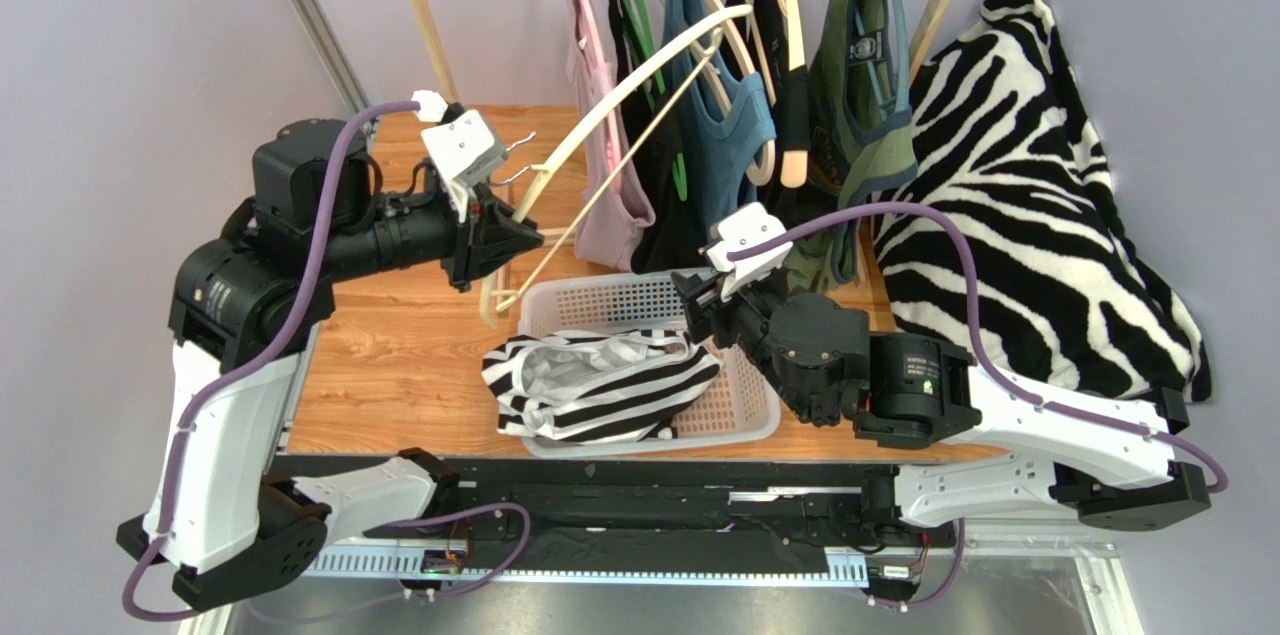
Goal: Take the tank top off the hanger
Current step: Remove the tank top from the hanger, then place the hanger at the clothesline.
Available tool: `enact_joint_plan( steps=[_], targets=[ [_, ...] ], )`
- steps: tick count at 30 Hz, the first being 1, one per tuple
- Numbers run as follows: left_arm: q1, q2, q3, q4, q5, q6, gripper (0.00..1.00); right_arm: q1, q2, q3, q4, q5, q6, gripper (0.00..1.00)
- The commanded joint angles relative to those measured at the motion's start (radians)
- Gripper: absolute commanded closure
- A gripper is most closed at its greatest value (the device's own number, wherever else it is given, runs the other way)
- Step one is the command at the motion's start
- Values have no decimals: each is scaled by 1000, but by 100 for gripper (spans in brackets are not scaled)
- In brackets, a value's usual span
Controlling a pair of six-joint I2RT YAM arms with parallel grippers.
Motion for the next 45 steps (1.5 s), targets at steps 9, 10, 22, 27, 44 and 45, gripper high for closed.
enact_joint_plan(
  steps=[9,10,22,27,44,45],
  targets=[
    [41,-417,-27,-208,-50,163,100,3,-61,-54,30,144,-55,42],
    [47,-449,-31,-217,-38,167,100,5,-59,-52,27,144,-53,42],
    [85,-529,-301,-307,-53,178,100,216,65,375,-24,82,-359,41],
    [85,-443,-308,-379,15,239,100,422,134,341,-65,173,-639,40],
    [-31,-221,-331,-534,24,477,95,532,165,483,-231,-1,-688,43],
    [-47,-219,-338,-536,8,482,94,531,157,474,-211,-8,-706,42]
  ],
)
